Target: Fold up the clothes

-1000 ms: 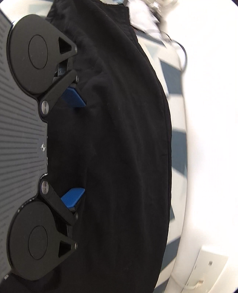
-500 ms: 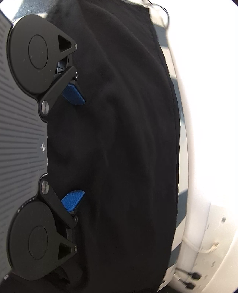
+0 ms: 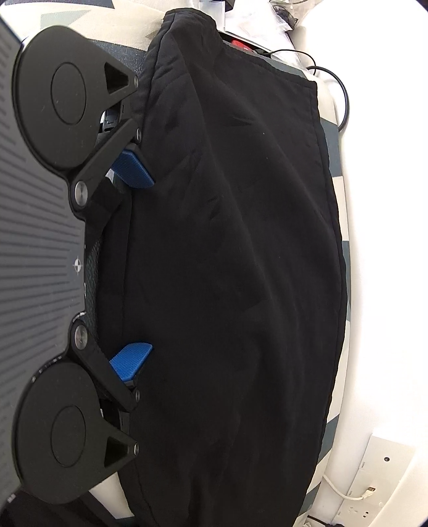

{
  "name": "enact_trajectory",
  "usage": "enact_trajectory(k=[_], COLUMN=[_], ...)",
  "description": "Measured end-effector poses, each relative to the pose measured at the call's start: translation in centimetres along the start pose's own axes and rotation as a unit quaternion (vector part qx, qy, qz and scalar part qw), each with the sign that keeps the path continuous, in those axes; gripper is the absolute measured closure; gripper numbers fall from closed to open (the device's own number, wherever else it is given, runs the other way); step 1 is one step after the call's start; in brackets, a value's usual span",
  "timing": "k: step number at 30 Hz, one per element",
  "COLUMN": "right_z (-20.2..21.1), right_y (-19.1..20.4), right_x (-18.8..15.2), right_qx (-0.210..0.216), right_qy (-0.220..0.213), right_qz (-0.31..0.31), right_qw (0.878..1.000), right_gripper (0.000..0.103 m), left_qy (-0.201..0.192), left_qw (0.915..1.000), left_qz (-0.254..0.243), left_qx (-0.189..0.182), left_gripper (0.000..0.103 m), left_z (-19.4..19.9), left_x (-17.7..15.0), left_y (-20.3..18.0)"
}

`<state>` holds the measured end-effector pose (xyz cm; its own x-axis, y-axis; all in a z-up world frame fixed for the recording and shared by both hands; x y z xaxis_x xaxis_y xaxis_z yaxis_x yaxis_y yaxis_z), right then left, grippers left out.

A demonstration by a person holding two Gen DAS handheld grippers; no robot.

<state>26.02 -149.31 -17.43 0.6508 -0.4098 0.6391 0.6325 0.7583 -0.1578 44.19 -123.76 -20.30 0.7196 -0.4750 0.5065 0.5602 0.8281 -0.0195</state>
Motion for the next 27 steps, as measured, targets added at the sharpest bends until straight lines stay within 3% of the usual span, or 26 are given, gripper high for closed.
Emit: enact_trajectory(k=[2, 5, 8, 16, 23, 25, 27], right_z=[0.0, 0.7, 1.7, 4.3, 4.7, 4.6, 6.3], right_y=[1.9, 3.3, 2.8, -1.9, -2.3, -2.9, -3.2], right_x=[0.3, 0.0, -1.0, -4.5, -4.4, -3.0, -1.6], right_qx=[-0.006, -0.030, -0.019, 0.015, 0.009, 0.018, 0.044], right_qy=[0.008, -0.004, 0.010, 0.066, 0.094, 0.104, 0.056], right_qz=[0.008, 0.067, 0.106, 0.064, 0.078, 0.051, 0.002], right_qw=[1.000, 0.997, 0.994, 0.996, 0.992, 0.993, 0.997], right_gripper=[0.029, 0.026, 0.027, 0.026, 0.026, 0.034, 0.030], left_qy=[-0.002, -0.002, -0.002, -0.007, -0.012, -0.012, -0.006], left_qw=[1.0000, 0.9998, 0.9998, 0.9998, 0.9996, 0.9996, 0.9997], left_qz=[-0.005, -0.010, -0.003, -0.004, -0.009, -0.010, -0.006], left_qx=[-0.004, -0.017, -0.019, -0.019, -0.023, -0.023, -0.021], left_gripper=[0.000, 0.000, 0.000, 0.000, 0.000, 0.000, 0.000], left_z=[-0.4, -0.8, -1.0, -1.3, -1.3, -1.3, -1.4], left_x=[0.2, 0.4, 0.6, 0.6, 0.6, 0.6, 0.8], left_y=[-0.1, 0.0, 0.9, 2.4, 2.6, 2.7, 2.7])
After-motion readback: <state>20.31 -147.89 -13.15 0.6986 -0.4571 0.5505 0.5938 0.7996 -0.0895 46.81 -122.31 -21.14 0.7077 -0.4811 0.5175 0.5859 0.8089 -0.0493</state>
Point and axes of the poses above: each gripper's, at about its wrist camera, not at the fingertips, and z roughly against the way its jaws point, y to its left, x to its top, the point moved 4 cm from there along -z, roughly the way its jaws point, and after that the axes turned 4 degrees about -x, right-handed, at the moved point
